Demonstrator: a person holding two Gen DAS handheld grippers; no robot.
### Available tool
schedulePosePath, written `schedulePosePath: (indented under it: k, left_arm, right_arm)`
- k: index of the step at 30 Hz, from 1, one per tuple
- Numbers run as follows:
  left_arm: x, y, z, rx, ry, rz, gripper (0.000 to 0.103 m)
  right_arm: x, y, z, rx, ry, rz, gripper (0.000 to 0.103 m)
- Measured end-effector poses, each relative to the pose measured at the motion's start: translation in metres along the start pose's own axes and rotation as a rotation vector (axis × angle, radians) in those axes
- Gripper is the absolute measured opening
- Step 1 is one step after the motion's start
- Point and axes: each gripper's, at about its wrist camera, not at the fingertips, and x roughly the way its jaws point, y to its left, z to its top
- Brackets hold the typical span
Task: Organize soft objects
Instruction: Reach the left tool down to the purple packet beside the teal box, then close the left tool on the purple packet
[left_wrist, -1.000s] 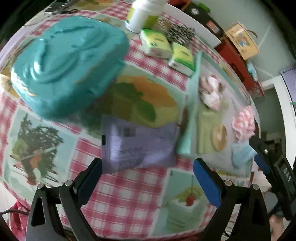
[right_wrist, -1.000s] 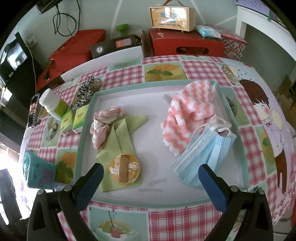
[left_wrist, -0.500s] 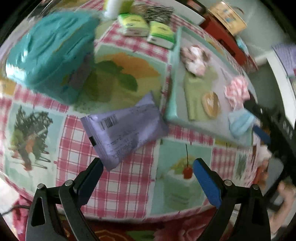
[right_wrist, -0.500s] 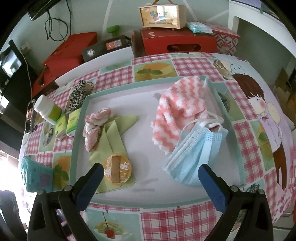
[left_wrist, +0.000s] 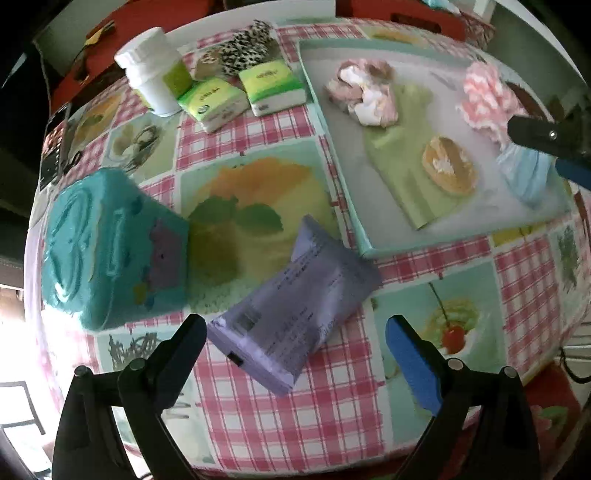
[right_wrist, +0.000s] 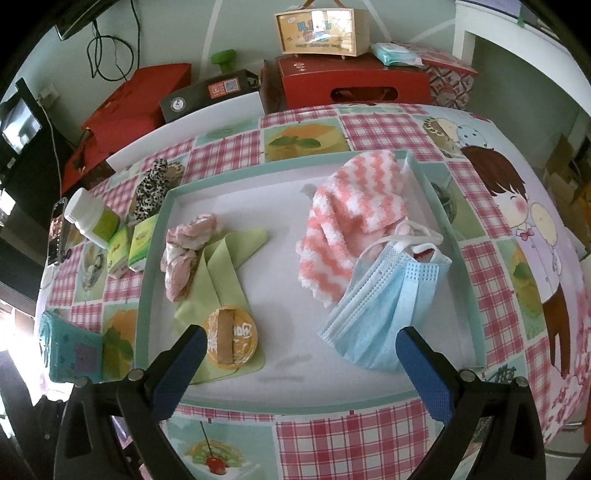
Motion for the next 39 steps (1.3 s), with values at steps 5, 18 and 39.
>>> schedulePosePath:
  k: [5,18,39]
  left_arm:
    - [0.018,-0.003,0.006,0.001,0.020,0.001,0.095]
    - [0.028,0.023,0.011,0.015,0.002,0.055,0.086]
    - [0.016,0.068,0.005,-0.105,-0.035,-0.126,0.046]
  right_arm:
    - [0.001,0.001,0.000,-0.008,0.002,-0.002,0.103]
    - [0.004,0.004,0.001,-0.028,0.011,-0.012,0.103]
    - [0.012,0.053,-0.002,-0.135,0.030,0.069,0.103]
